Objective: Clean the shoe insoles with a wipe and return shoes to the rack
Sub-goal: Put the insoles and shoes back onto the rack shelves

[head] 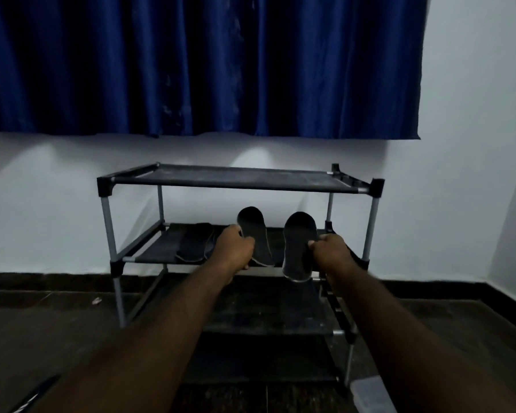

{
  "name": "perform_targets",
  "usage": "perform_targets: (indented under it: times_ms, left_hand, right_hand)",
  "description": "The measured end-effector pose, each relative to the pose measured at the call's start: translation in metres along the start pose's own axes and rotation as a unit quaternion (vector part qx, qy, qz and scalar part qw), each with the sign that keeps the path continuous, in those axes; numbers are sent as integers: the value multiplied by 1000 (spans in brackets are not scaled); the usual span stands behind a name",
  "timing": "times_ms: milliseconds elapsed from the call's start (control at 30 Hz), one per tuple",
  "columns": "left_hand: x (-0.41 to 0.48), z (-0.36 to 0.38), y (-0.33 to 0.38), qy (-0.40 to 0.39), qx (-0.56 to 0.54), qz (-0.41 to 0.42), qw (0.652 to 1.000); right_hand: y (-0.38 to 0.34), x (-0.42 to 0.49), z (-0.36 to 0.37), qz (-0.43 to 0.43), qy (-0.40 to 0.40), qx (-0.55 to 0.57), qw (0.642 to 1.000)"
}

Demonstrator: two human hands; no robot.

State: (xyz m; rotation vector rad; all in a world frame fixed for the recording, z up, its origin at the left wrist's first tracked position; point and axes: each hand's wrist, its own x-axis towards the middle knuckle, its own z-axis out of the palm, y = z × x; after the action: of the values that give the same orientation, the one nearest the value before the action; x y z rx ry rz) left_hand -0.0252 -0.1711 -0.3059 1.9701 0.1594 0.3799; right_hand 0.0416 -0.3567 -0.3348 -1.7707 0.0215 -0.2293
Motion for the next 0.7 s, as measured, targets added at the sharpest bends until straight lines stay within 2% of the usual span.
perform_targets:
  times_ms: [267, 433, 533, 700]
  left_hand:
    - [62, 28, -7, -4, 73, 1, 997]
    - [79, 41, -26, -9, 130, 5, 992]
    - [79, 46, -33, -7, 208, 18, 978]
    - [83, 54, -33, 5, 278, 48, 959]
  right_hand:
    - [5, 69, 0, -39, 27, -183, 982]
    - [16, 92, 12, -49, 12, -232, 971]
    - [25, 104, 21, -45, 0, -225, 973]
    - [34, 107, 29, -73, 0, -234, 969]
